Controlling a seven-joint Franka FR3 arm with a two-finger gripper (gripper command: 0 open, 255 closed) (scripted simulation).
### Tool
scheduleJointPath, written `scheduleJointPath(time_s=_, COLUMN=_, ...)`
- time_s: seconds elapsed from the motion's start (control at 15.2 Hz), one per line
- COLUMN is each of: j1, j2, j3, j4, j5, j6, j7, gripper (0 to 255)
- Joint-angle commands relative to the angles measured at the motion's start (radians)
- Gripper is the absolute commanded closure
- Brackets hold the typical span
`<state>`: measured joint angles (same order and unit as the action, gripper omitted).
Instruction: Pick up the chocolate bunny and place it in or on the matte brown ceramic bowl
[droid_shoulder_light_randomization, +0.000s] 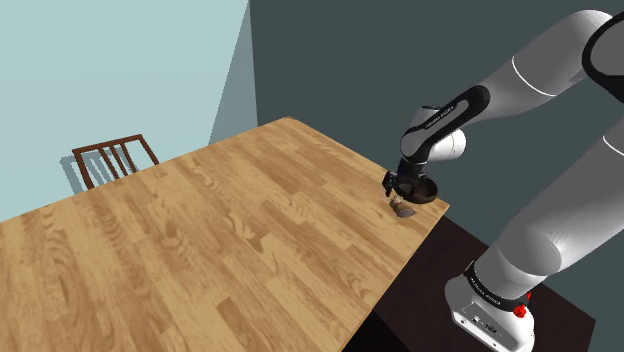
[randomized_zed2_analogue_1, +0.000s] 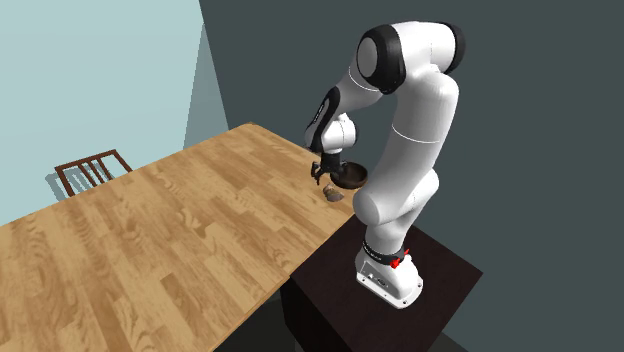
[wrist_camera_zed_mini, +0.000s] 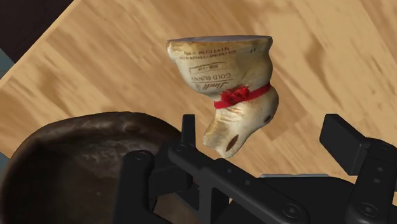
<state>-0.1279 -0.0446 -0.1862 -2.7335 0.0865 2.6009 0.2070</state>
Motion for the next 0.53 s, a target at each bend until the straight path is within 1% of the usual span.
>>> scheduleJointPath(time_s=0.0, j1=-0.003, j2=0.029, j3=-0.002, j4=0.009, j5=-0.009, j6=0.016, j7=0.003, gripper=0)
scheduleJointPath(time_s=0.33, j1=0.002, j2=0.111, j3=0.006, j4=0.005, j5=0.042, j6=0.099, j7=-0.034, gripper=0)
scheduleJointPath(time_s=0.46, j1=0.002, j2=0.121, j3=0.009, j4=0.005, j5=0.049, j6=0.108, j7=-0.038, gripper=0)
